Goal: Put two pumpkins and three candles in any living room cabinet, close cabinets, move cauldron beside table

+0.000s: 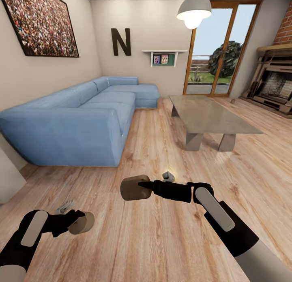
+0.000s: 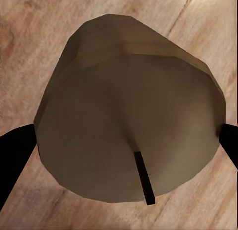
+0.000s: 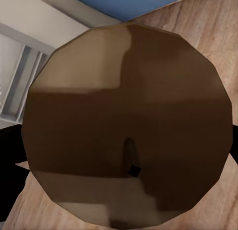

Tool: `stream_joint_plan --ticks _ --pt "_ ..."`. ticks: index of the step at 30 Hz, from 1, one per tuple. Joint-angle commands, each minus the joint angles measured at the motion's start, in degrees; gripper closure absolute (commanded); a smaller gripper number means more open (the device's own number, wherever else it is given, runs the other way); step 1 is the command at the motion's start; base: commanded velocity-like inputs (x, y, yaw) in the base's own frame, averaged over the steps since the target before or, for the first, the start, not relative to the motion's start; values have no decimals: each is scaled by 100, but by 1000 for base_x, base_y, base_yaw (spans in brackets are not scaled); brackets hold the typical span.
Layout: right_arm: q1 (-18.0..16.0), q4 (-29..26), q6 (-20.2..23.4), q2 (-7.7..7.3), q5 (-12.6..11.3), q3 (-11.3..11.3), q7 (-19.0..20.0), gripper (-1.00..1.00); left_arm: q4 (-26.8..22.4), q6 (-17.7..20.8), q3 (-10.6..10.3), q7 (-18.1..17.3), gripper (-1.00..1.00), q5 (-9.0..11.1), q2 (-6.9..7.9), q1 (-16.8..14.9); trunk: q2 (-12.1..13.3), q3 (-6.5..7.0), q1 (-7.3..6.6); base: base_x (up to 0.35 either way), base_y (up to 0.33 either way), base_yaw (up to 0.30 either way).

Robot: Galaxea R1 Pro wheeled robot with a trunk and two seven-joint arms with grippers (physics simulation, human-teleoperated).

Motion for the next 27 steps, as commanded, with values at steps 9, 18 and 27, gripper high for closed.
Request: stream_joint_plan --ticks 9,18,27 --pt "-5 -5 5 -4 -46 8 -37 100 -17 24 5 55 100 60 -1 0 200 0 -112 0 0 0" --pt "-5 -7 5 -4 -46 8 -37 100 -19 21 5 55 100 60 -1 1 521 59 -287 0 0 0" --pt "-5 -6 -20 -4 -46 17 5 100 -18 23 5 55 100 61 -1 -2 881 193 -485 0 0 -36"
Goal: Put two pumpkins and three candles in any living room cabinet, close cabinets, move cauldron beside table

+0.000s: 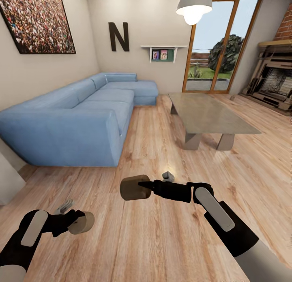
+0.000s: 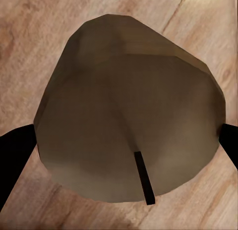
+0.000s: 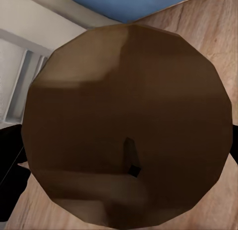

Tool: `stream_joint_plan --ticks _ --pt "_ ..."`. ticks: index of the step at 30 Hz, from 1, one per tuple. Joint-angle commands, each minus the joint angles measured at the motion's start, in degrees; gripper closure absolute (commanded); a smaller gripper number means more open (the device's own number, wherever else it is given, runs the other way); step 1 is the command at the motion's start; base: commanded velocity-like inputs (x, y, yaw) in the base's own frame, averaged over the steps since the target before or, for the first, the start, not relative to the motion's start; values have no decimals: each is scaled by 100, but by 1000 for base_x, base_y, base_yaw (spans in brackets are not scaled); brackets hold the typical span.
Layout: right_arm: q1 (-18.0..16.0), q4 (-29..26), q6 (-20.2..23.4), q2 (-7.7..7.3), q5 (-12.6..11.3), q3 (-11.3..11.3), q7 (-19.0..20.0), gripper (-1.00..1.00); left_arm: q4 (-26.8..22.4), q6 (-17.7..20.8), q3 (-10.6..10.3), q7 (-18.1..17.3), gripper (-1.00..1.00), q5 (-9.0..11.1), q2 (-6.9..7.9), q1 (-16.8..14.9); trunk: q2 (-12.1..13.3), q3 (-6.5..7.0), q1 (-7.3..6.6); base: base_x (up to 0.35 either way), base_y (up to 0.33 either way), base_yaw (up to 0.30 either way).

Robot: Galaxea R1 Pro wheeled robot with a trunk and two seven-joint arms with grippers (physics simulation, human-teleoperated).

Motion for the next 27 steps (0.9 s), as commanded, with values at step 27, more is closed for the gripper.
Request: stream_joint_plan --ticks 27 --pt "-6 32 -5 -4 -38 9 -23 100 20 15 -2 55 100 68 0 -1 1082 579 -594 0 0 -254"
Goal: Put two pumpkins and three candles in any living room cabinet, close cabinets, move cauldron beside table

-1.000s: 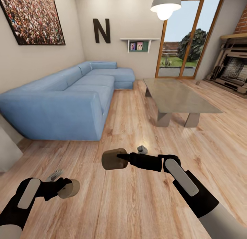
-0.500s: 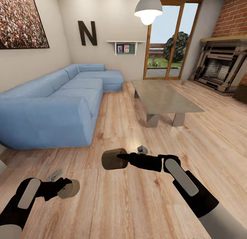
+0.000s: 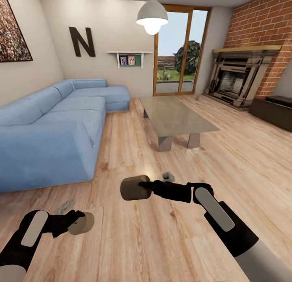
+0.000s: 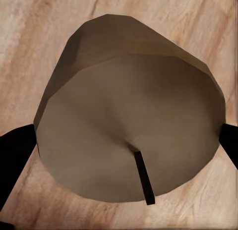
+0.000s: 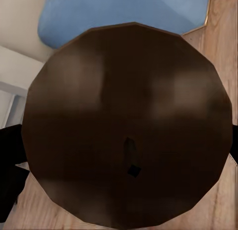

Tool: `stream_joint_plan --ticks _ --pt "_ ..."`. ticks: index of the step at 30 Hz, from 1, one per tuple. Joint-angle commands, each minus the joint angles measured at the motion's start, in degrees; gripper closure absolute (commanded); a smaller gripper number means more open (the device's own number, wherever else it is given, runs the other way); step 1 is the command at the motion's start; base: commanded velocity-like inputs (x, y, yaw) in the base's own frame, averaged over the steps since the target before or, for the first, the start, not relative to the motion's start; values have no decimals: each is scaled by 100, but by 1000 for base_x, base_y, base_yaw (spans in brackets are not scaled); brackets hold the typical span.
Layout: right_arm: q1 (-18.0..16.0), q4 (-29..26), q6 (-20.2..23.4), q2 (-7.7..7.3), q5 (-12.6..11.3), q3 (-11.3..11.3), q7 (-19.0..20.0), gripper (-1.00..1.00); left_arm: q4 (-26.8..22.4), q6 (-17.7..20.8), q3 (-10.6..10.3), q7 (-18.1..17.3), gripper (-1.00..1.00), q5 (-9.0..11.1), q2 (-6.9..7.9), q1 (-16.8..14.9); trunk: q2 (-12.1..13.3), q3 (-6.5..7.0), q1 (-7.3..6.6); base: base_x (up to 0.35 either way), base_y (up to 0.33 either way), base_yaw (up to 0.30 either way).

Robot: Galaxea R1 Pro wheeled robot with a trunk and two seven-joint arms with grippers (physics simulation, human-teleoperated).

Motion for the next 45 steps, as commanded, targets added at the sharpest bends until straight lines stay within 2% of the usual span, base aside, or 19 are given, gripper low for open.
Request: stream_joint_plan --ticks 1,11,20,29,45 --pt "-7 -3 2 -3 -72 9 -31 100 -9 18 7 54 100 81 0 -3 39 17 -23 0 0 -260" --pt "-7 96 2 -3 -76 9 -20 100 -16 18 4 54 100 81 0 0 440 234 -243 0 0 -260" --pt "-7 206 2 -3 -69 7 215 100 -16 16 4 54 100 81 0 -2 801 429 -441 0 0 -260" --pt "-7 280 -3 -3 -72 5 232 100 -14 16 -114 54 100 81 0 -2 1162 628 -638 0 0 -260" --pt "-7 452 -35 -3 -72 0 252 100 10 16 -128 54 100 81 0 -1 1804 989 -990 0 0 -260"
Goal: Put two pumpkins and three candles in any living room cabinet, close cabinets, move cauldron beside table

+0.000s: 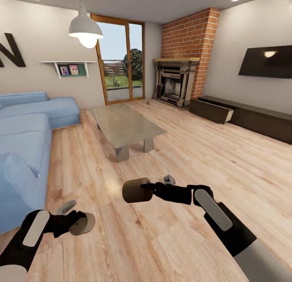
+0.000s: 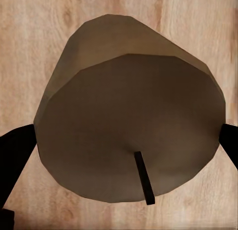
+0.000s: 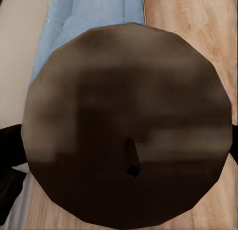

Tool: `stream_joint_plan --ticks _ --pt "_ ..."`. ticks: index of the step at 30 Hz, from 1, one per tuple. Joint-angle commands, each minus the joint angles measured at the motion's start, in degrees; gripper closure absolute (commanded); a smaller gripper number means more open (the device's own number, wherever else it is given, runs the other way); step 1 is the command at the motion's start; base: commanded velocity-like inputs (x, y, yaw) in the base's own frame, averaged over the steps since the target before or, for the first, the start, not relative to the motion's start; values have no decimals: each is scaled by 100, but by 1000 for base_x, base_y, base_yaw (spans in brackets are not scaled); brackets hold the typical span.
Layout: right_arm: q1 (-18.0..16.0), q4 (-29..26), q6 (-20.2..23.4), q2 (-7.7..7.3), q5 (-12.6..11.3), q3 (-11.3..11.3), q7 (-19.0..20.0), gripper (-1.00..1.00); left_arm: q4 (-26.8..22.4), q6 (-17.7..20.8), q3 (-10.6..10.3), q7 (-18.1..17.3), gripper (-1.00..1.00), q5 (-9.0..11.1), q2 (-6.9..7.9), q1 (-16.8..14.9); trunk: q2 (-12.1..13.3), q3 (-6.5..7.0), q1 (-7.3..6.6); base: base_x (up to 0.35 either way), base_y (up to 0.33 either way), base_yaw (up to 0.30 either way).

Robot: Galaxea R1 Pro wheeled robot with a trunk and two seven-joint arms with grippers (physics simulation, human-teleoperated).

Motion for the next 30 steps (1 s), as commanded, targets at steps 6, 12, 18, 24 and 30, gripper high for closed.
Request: stream_joint_plan --ticks 6,12,18,24,30 --pt "-7 358 -18 -9 -41 8 4 100 -7 16 -13 54 100 82 0 -4 239 131 -133 0 0 -260" --pt "-7 843 -59 -54 270 14 -19 100 -7 -6 -550 60 100 83 0 -2 480 267 -265 0 0 -260" --pt "16 1379 -720 -56 1230 35 -72 100 302 -45 -866 114 100 16 -1 -6 721 403 -397 0 0 -260" --pt "44 2369 -1768 -23 1990 82 -71 100 674 -429 -1196 116 100 -112 0 -8 961 540 -528 0 0 -260" --pt "429 2790 -2694 -4 2047 99 -69 100 1840 -2194 -2563 64 100 -134 -7 -8 1202 677 -660 0 0 -259"
